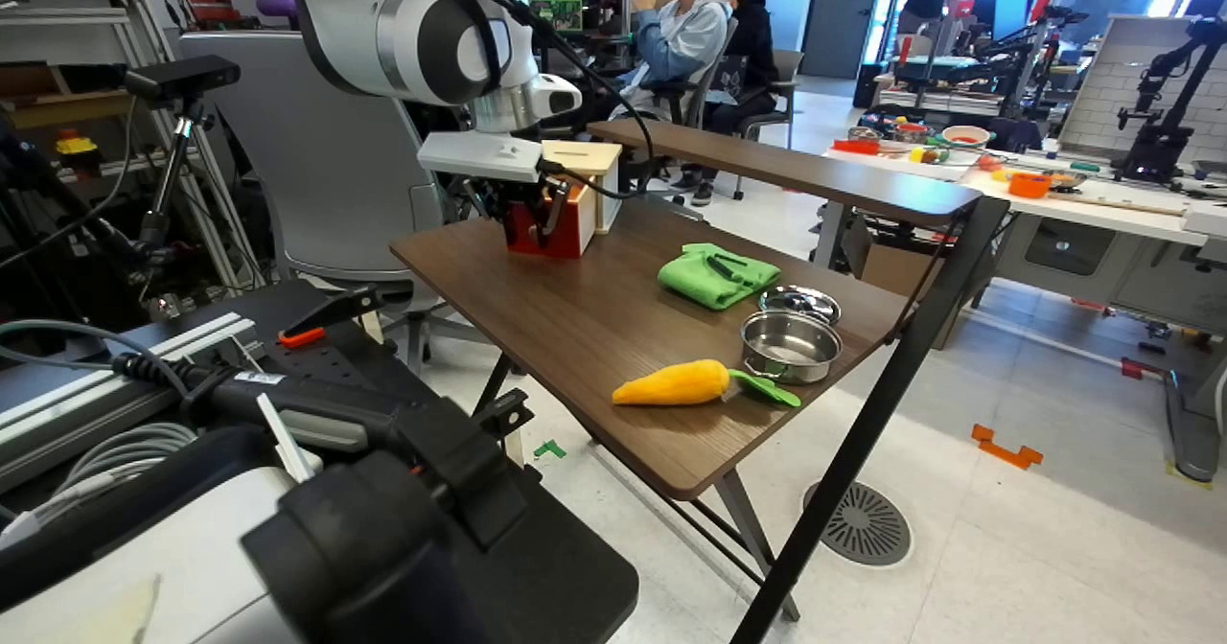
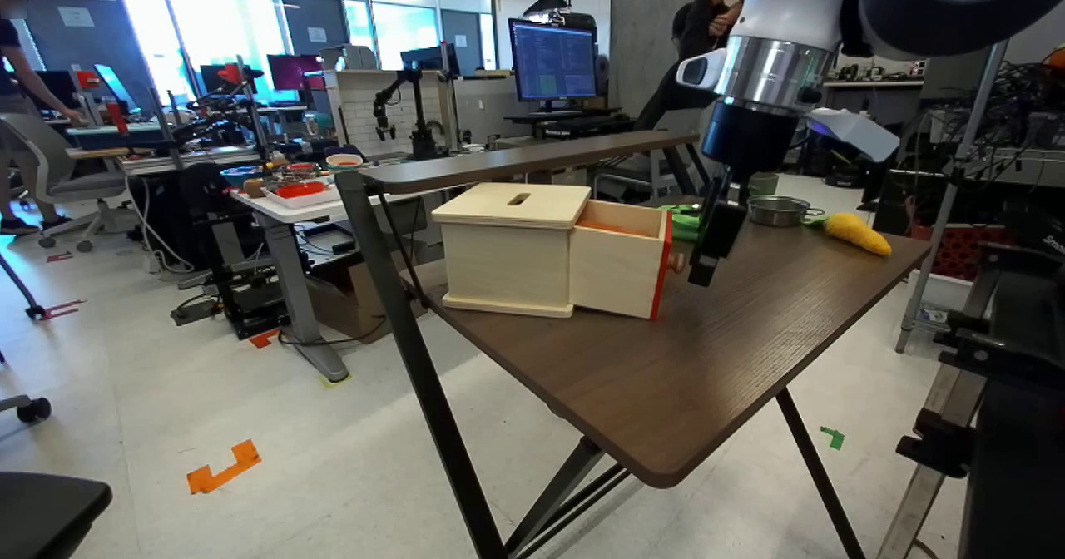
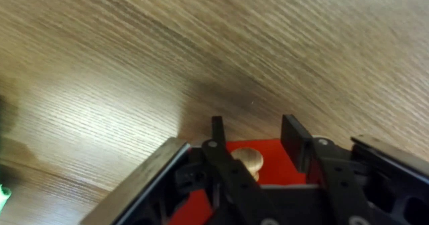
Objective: Open the drawer then put the carrot plushie in the drawer
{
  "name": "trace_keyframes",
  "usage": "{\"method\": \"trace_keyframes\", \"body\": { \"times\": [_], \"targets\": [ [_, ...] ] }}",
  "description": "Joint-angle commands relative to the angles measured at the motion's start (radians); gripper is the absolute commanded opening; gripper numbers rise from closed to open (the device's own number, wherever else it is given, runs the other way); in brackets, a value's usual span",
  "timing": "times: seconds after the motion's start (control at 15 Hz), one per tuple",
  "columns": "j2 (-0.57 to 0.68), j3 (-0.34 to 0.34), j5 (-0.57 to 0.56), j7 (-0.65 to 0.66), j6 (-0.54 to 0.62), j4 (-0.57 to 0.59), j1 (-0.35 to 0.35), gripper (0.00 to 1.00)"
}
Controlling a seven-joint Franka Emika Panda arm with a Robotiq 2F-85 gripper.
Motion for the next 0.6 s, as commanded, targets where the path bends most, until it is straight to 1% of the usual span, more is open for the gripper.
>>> {"method": "trace_keyframes", "body": {
  "times": [0.0, 0.13, 0.2, 0.47, 0.53],
  "targets": [
    [-0.030, 0.019, 0.017, -0.042, -0.067, -0.021, -0.016, 0.81],
    [-0.033, 0.019, 0.020, -0.049, -0.090, -0.019, -0.015, 0.95],
    [-0.040, 0.013, 0.019, -0.047, -0.097, -0.022, -0.011, 0.99],
    [-0.105, -0.015, 0.016, -0.026, -0.154, -0.044, 0.001, 1.00],
    [-0.135, -0.035, 0.011, -0.012, -0.168, -0.059, 0.008, 1.00]
  ]
}}
